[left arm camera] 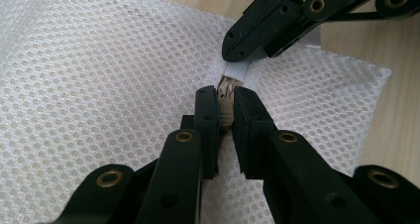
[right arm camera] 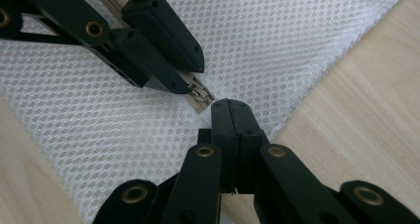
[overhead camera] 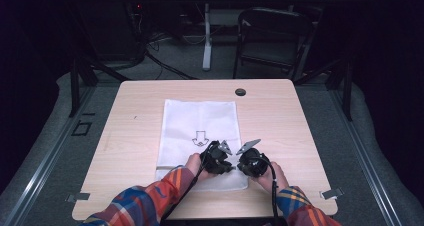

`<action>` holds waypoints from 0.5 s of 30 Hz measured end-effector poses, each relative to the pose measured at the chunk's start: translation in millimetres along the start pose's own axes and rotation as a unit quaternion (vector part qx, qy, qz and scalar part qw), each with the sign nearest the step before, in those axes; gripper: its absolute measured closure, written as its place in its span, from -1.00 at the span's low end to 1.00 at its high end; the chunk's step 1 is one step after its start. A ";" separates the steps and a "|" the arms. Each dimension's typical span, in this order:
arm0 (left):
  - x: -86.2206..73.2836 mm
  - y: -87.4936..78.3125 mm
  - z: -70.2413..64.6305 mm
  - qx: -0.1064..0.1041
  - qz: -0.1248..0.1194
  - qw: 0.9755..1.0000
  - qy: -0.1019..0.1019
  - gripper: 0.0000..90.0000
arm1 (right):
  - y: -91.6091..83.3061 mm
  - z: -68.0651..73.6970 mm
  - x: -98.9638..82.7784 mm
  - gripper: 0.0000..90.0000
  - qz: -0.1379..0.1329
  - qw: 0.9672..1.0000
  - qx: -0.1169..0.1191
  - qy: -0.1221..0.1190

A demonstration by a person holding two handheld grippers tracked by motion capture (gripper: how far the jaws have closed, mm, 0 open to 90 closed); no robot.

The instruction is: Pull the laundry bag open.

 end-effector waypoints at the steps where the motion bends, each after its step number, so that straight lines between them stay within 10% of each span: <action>1: 0.0 0.0 0.0 0.000 0.000 1.000 0.000 0.81 | 0.0 0.0 0.0 1.00 0.000 1.000 0.000 0.000; 15: -1.2 -3.8 0.1 0.000 0.010 1.000 0.006 0.81 | 0.2 0.2 -0.3 1.00 -0.002 1.000 0.005 0.004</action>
Point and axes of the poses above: each handheld gripper's, and its own axes: y roughly forward along the jaws, x roughly out of its top, z roughly to its left, the point moved 3 cm from there along y, roughly forward along the jaws, and after that the axes turned 3 degrees about -y, right-handed, at the moved point
